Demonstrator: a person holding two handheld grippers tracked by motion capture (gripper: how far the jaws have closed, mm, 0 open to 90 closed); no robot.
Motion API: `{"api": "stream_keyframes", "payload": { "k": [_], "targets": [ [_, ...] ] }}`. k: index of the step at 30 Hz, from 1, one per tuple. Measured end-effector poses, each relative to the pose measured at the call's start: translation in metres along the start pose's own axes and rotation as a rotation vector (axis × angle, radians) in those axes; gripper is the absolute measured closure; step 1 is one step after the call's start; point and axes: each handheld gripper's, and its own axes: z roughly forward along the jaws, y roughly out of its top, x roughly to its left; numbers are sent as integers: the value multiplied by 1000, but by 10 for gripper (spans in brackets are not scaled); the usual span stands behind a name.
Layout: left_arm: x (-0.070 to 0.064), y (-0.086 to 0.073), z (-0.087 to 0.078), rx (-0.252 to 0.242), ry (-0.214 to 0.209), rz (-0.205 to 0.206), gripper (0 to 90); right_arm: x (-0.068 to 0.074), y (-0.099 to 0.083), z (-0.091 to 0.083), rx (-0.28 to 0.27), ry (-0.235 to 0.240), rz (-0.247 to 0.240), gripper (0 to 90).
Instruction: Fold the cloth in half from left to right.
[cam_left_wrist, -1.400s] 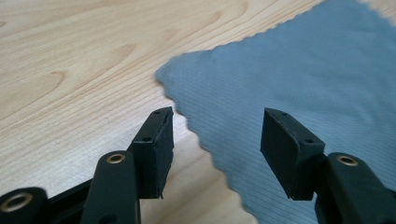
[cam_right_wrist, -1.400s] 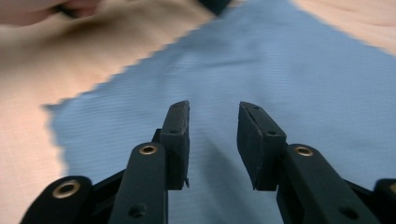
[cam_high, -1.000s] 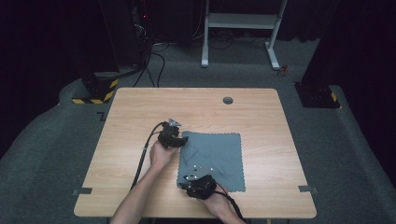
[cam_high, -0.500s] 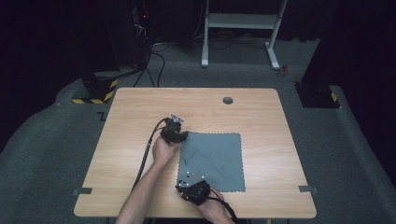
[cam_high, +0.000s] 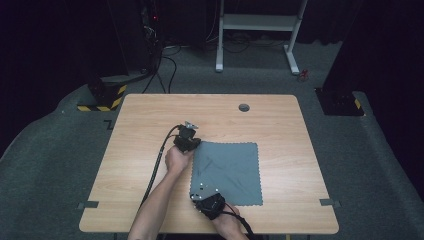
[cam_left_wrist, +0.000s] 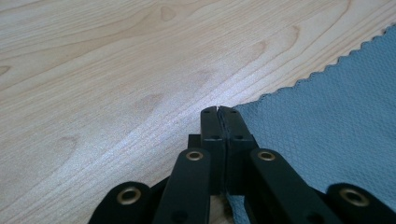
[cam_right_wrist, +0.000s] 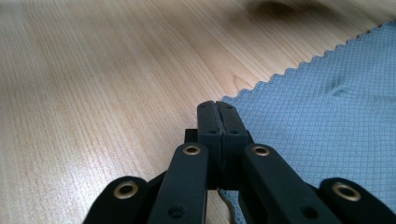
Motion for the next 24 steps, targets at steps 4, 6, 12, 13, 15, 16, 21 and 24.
{"api": "stream_keyframes", "payload": {
  "k": [4,6,12,13,15,16,21,24],
  "targets": [
    [2,0,0,-1,-5,-5,894,-1,-1,-1,-3,3,3,900],
    [3,0,-1,-4,-12,-15,895,-1,-1,-3,-6,13,9,900],
    [3,3,-7,-24,-16,-14,895,0,-1,-5,-28,5,9,900],
    [3,3,-7,-26,-16,-12,895,0,-2,-6,-33,3,16,900],
    [5,4,-9,-30,-18,-12,895,-2,-2,-8,-54,4,25,900],
    [5,4,-9,-31,-19,-12,895,-3,-2,-10,-60,12,36,900],
    [5,5,-11,-47,-32,-23,895,-7,-2,-11,-60,25,44,900],
    [7,5,-13,-50,-33,-18,895,-6,-1,-12,-63,29,39,900]
  ]
}}
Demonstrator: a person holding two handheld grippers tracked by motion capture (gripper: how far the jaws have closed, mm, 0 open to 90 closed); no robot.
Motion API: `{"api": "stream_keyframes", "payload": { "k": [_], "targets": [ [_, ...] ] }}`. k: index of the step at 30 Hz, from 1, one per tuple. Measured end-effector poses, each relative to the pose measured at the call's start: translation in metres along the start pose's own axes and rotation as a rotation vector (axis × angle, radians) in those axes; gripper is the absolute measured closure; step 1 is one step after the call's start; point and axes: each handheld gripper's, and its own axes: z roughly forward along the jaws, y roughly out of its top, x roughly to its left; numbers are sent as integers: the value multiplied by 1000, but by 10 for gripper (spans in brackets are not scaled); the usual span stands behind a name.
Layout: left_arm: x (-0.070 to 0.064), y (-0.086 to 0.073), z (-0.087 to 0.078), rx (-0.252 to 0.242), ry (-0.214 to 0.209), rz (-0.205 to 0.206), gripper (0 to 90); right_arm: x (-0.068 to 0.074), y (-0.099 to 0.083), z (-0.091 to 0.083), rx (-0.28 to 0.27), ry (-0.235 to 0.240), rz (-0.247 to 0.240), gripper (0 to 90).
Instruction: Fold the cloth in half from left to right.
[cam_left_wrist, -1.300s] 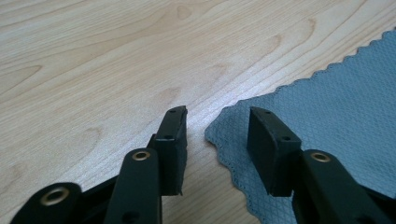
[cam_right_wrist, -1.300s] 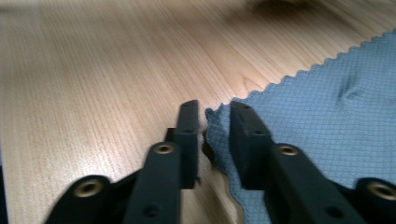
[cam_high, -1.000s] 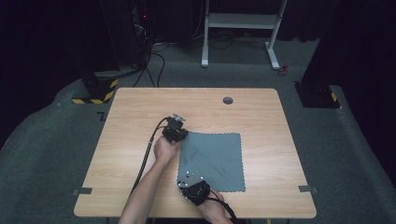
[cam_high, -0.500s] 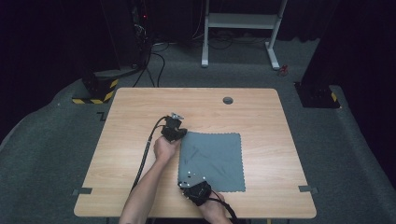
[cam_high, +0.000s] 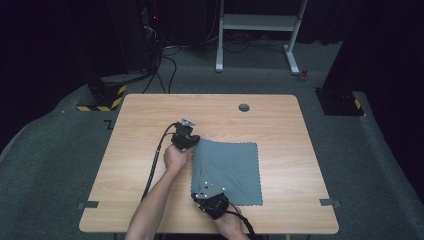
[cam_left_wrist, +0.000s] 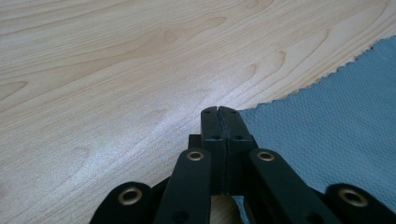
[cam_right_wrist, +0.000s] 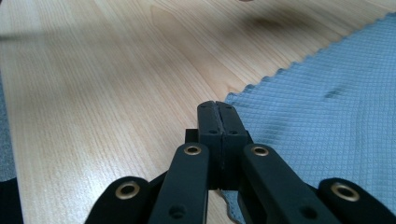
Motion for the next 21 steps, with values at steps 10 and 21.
{"api": "stream_keyframes", "payload": {
  "k": [10,21],
  "targets": [
    [5,1,-7,-6,-4,-11,895,5,11,-2,-3,4,-25,900],
    [20,-1,-27,-6,17,2,896,11,26,-1,-22,41,-43,900]
  ]
}}
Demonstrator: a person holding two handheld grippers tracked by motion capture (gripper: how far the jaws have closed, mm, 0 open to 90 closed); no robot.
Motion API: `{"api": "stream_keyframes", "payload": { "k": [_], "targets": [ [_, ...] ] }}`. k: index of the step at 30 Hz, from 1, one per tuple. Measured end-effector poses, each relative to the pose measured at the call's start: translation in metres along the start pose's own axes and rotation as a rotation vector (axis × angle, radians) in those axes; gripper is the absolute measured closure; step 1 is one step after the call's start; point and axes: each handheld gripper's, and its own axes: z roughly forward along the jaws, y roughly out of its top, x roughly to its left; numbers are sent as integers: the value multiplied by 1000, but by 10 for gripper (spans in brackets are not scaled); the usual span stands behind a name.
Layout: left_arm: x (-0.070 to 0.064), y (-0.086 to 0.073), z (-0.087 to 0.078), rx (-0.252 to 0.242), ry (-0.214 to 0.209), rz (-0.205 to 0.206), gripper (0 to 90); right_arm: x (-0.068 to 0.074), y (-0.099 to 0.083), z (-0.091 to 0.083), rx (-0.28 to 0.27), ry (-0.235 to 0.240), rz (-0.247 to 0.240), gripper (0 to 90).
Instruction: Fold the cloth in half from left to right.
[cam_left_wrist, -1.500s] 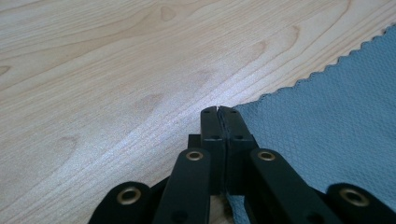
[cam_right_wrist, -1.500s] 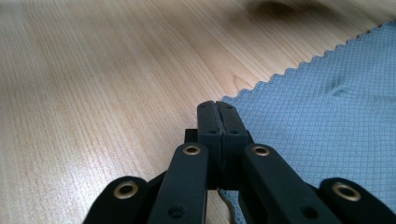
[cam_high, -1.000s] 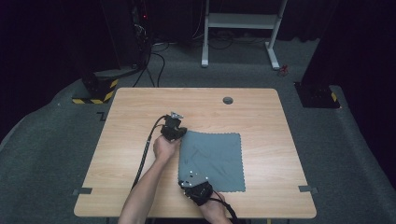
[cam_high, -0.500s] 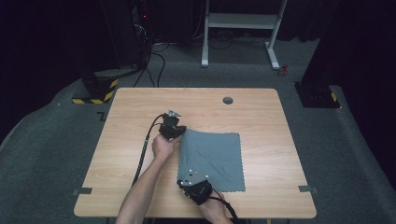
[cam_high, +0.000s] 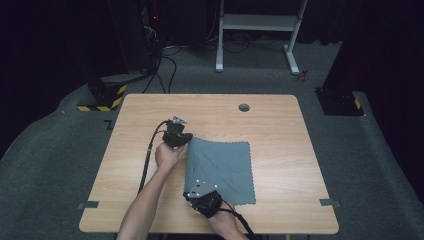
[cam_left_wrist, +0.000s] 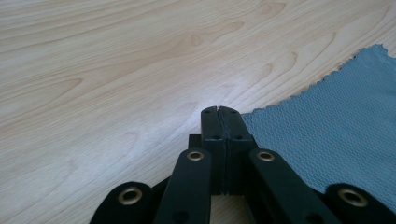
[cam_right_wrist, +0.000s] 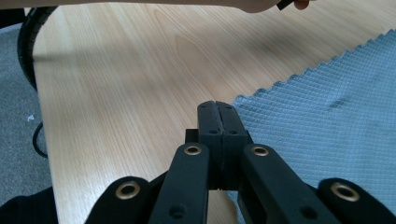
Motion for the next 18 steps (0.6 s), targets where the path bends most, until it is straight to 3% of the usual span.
{"api": "stream_keyframes", "payload": {
  "k": [6,7,17,18],
  "targets": [
    [11,-1,-14,-1,10,-21,895,4,12,2,-25,23,-5,900],
    [12,0,-16,-2,16,-10,895,4,13,2,-30,29,2,900],
    [-6,1,3,-5,-18,-8,897,-7,-3,-10,-36,14,37,900],
    [-8,3,4,-1,-15,8,897,-7,-4,-12,-30,14,46,900]
  ]
}}
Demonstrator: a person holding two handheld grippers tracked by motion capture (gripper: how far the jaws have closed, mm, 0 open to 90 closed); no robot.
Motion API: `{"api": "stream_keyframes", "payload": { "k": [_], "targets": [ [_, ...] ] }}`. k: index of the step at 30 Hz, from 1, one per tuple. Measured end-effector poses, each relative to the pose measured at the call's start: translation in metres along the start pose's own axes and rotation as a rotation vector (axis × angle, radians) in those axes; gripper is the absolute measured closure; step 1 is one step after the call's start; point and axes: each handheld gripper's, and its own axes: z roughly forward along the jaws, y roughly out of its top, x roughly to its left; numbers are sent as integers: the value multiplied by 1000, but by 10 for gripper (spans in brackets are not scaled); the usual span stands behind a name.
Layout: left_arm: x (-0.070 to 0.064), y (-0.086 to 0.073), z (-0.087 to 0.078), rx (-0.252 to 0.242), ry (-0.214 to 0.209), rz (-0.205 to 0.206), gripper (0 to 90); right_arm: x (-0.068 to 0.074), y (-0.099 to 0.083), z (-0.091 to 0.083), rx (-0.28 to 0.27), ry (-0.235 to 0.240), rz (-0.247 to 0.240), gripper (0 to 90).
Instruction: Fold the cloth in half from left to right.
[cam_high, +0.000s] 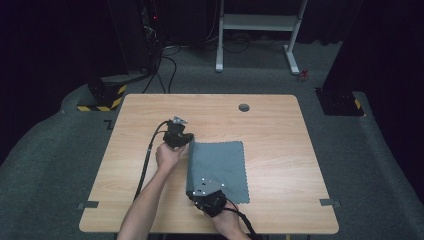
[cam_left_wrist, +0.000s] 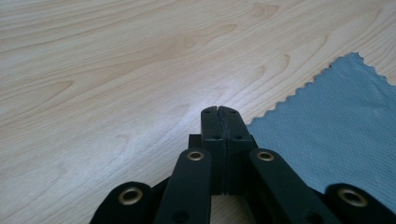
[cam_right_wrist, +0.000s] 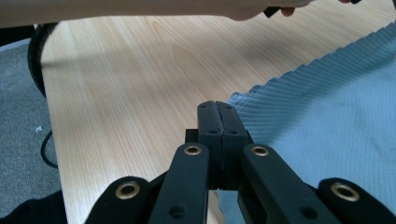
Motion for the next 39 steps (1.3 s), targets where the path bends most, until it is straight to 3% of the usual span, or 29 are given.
{"api": "stream_keyframes", "payload": {
  "k": [5,13,20,26,39],
  "targets": [
    [-11,8,3,1,-7,35,897,-5,-8,-8,-11,-15,24,900],
    [-16,8,11,4,-16,23,897,-12,-23,-19,-15,-39,61,900],
    [-26,13,17,8,-28,41,897,-16,-32,-29,-24,-64,84,900],
    [-39,22,25,14,-36,84,897,-20,-41,-37,-24,-82,106,900],
    [-54,26,37,20,-61,92,897,-28,-59,-50,-27,-111,150,900]
  ]
}}
